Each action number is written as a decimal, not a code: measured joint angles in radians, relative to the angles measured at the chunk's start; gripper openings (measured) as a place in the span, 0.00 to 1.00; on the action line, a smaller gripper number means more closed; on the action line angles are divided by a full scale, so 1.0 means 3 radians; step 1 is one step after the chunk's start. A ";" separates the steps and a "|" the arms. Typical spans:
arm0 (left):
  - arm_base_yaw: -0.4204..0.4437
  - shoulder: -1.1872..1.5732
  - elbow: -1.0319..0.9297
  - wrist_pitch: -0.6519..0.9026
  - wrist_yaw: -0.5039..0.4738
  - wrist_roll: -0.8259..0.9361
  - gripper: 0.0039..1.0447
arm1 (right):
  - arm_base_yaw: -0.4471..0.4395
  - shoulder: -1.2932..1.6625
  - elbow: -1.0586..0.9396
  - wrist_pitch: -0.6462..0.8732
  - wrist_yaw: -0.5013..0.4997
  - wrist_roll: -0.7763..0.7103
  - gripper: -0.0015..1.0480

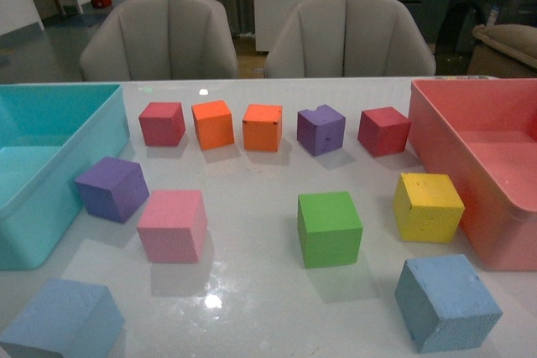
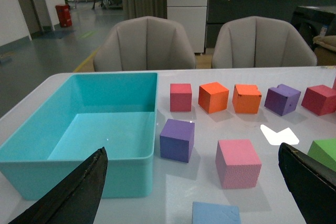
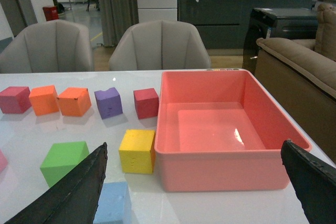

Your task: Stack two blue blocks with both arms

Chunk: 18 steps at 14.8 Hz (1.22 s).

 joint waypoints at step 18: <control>0.0000 0.0000 0.0000 0.0000 0.0000 0.0000 0.94 | 0.0000 0.0023 0.0013 -0.0066 0.0014 -0.0018 0.94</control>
